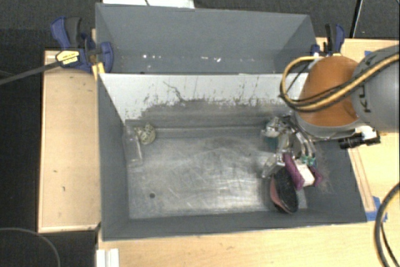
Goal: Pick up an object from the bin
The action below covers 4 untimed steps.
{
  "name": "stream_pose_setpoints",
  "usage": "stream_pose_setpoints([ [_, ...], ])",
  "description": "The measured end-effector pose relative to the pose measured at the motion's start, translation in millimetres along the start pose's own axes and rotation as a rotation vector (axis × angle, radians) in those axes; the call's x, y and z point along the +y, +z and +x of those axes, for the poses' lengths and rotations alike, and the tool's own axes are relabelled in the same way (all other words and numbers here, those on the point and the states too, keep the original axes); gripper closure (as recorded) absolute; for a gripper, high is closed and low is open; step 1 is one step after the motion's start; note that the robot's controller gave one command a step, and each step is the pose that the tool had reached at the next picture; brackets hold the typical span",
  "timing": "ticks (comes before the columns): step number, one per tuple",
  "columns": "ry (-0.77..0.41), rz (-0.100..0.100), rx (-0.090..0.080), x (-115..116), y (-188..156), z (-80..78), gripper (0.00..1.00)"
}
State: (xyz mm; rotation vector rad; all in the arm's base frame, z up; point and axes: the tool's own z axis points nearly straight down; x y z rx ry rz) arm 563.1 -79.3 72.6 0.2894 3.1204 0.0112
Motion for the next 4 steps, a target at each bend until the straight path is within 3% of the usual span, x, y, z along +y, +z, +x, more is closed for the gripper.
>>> stream_pose_setpoints([
  [1,-0.21,0.009,-0.002,-55,-115,26.5,0.0],
  [2,-0.358,0.011,-0.017,-60,-34,46.9,0.0],
  [3,-0.625,0.019,-0.026,-50,-20,42.9,0.0],
  [4,-0.916,0.005,-0.001,-18,0,61.9,0.0],
])
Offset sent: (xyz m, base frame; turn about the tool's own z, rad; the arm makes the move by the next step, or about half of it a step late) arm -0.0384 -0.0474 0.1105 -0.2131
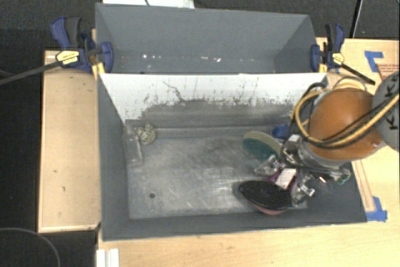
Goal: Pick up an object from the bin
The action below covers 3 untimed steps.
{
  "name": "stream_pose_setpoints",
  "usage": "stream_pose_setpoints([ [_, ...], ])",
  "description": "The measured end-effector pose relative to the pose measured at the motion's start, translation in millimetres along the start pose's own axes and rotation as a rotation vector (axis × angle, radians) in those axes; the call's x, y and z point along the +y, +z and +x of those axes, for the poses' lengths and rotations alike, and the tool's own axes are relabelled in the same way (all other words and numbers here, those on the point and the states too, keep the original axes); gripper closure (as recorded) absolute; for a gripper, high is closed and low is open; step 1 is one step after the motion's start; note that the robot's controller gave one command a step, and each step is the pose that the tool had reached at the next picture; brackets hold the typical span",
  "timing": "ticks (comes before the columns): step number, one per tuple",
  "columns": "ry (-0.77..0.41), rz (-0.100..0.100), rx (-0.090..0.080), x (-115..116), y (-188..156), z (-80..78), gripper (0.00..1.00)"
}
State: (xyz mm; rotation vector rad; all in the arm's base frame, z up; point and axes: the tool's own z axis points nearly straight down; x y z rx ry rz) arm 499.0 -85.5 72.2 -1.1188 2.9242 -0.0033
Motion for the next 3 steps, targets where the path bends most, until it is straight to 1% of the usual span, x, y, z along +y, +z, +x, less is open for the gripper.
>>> stream_pose_setpoints([
  [1,0.005,0.003,-0.005,-1,-2,-1.7,1.0],
  [2,-0.297,0.011,-0.002,4,-2,-11.5,1.0],
  [3,-0.361,0.0,0.003,12,-149,-16.3,1.0],
])
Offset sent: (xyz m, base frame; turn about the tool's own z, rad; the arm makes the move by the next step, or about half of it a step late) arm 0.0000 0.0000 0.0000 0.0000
